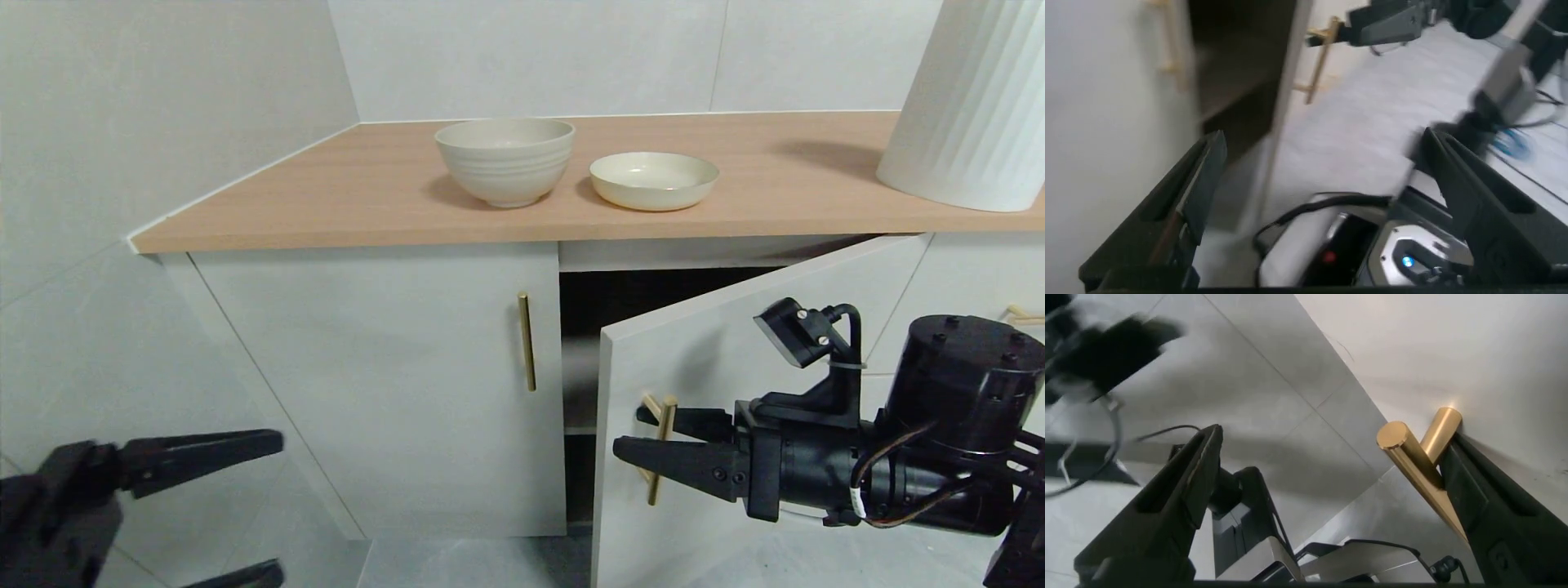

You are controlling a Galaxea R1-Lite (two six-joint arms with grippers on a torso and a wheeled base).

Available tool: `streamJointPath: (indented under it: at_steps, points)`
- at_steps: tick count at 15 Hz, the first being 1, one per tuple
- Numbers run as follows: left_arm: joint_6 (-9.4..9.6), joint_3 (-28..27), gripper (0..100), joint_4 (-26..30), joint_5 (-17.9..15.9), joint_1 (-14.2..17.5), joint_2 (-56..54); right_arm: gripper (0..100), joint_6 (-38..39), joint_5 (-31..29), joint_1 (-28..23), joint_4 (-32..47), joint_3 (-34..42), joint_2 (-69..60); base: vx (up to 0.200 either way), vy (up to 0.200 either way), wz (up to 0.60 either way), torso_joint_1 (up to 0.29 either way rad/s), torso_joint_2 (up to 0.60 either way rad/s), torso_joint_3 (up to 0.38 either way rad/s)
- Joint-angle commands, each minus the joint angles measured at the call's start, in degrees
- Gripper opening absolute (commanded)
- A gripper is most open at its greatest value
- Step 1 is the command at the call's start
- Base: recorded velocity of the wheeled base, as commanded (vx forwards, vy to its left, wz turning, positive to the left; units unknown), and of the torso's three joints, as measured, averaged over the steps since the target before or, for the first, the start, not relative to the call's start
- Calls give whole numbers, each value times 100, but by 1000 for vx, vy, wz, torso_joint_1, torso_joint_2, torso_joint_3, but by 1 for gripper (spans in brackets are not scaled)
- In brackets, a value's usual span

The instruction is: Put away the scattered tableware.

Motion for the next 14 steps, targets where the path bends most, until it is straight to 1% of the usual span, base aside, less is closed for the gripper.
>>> streamJointPath:
  at_steps: [1,2,3,4,5,6,7,8,10,11,14]
  points:
    - [-18,-112,100,-1168,-132,-715,2244,100,5,12,3,-7,8,48,0,0,0,0,0,0]
    - [-70,-16,100,-1475,-132,-724,2535,100,-4,12,3,-7,-1,65,0,0,0,0,0,0]
    - [-97,11,100,-1528,-132,-733,2605,100,5,12,3,-7,8,65,0,0,0,0,0,0]
    - [-220,160,100,-2029,-106,-944,3115,100,5,12,3,2,8,83,0,0,0,0,0,0]
    - [-220,160,100,-2029,-106,-944,3115,100,5,12,3,2,8,83,0,0,0,0,0,0]
    - [-466,283,100,-2644,35,-1102,3536,100,-4,12,3,-7,8,206,0,0,0,0,0,0]
    - [-659,380,100,-2917,105,-1207,3589,100,-4,12,3,-7,-1,241,0,0,0,0,0,0]
    - [-773,406,100,-3075,167,-1260,3607,100,-4,12,3,-7,8,241,0,0,0,0,0,0]
    - [-1099,450,100,-3374,413,-1427,3607,100,-4,12,3,-7,-1,241,0,0,0,0,0,0]
    - [-1160,468,100,-3427,501,-1462,3616,100,-4,12,3,-7,8,267,0,0,0,0,0,0]
    - [-1169,477,100,-3435,544,-1498,3660,100,-13,12,3,-7,-1,338,0,0,0,0,0,0]
